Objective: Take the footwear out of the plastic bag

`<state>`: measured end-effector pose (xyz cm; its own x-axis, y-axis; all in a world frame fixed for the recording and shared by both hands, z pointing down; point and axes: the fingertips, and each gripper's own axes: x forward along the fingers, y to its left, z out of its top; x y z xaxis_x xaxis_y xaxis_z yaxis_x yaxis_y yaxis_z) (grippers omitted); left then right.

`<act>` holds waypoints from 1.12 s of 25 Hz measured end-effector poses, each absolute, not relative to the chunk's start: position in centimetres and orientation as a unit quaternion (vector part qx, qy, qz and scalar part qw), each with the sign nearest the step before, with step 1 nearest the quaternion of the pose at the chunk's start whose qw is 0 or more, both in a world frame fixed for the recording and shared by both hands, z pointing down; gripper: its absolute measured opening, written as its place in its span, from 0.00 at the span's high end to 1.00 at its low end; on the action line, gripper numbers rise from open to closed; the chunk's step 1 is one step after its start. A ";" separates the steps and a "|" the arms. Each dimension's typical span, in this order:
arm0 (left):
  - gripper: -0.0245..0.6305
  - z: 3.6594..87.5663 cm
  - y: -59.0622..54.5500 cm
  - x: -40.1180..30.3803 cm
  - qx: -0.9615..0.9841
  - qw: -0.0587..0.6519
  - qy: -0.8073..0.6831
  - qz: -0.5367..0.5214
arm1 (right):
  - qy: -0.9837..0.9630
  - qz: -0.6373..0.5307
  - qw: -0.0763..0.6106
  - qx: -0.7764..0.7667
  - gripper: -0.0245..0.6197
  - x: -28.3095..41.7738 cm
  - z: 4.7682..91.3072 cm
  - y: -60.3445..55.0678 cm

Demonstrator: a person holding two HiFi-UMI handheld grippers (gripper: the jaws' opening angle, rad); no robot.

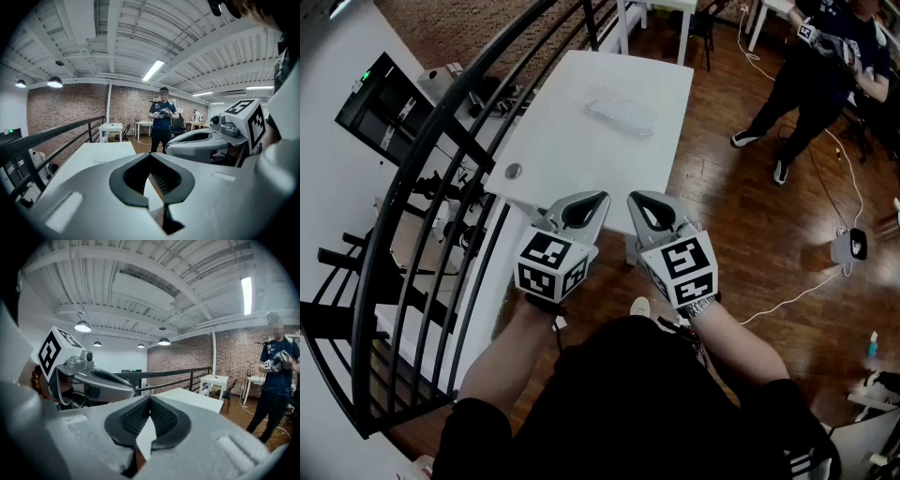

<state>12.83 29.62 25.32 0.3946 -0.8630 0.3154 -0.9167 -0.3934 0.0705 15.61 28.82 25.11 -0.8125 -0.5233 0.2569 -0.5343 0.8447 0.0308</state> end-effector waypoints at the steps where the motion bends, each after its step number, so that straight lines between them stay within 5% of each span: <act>1: 0.94 25.4 28.8 13.1 0.826 0.118 -0.539 0.118 | -0.952 0.022 0.129 0.276 0.98 16.0 25.1 28.1; 14: 0.94 25.8 22.3 15.8 0.828 0.107 -0.525 0.167 | -0.953 0.028 0.119 0.278 0.97 19.3 25.2 22.5; 28: 0.94 28.5 14.1 11.2 0.847 0.113 -0.489 0.172 | -0.932 0.037 0.163 0.322 0.97 16.3 28.2 15.2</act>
